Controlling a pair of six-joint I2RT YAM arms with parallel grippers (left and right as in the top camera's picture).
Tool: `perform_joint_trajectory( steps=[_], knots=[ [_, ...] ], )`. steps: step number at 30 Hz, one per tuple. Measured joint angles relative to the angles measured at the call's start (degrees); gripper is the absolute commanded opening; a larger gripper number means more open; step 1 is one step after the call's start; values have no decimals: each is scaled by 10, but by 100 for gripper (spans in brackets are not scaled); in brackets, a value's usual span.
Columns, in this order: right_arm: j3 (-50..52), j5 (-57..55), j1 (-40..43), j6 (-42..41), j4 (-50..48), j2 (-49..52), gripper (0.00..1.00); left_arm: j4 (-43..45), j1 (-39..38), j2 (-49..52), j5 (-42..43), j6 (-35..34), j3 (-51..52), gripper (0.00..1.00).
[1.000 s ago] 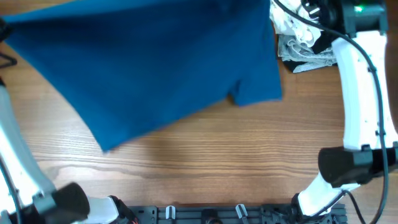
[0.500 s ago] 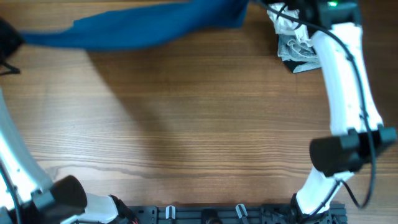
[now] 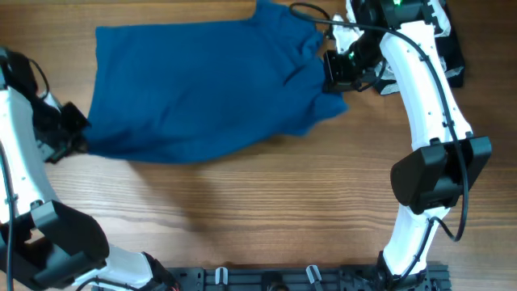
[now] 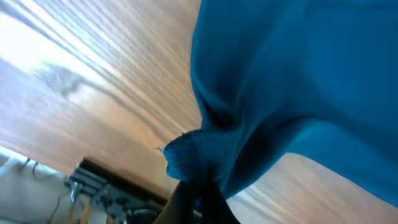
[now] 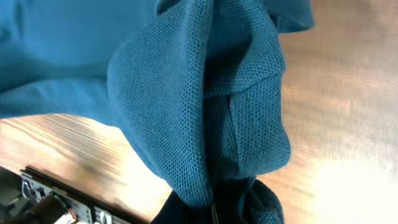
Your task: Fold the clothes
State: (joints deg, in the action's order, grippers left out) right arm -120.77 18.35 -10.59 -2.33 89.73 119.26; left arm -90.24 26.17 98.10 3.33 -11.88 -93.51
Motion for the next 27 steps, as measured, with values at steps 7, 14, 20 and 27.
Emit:
perform_joint_trajectory(
  steps=[7, 14, 20, 27],
  knots=[
    [191, -28, 0, -42, -30, -14, 5, 85, 0, -13, 0, -30, 165, 21],
    [314, -45, 0, -104, -78, -15, 66, 136, 0, -13, 2, -49, 193, 75],
    [291, -53, 3, -116, -235, -71, 78, 268, 0, -13, 17, -44, 195, 82],
    [216, -55, 6, -85, -477, -111, 84, 419, -59, -13, 107, 25, 179, 86]
  ],
)
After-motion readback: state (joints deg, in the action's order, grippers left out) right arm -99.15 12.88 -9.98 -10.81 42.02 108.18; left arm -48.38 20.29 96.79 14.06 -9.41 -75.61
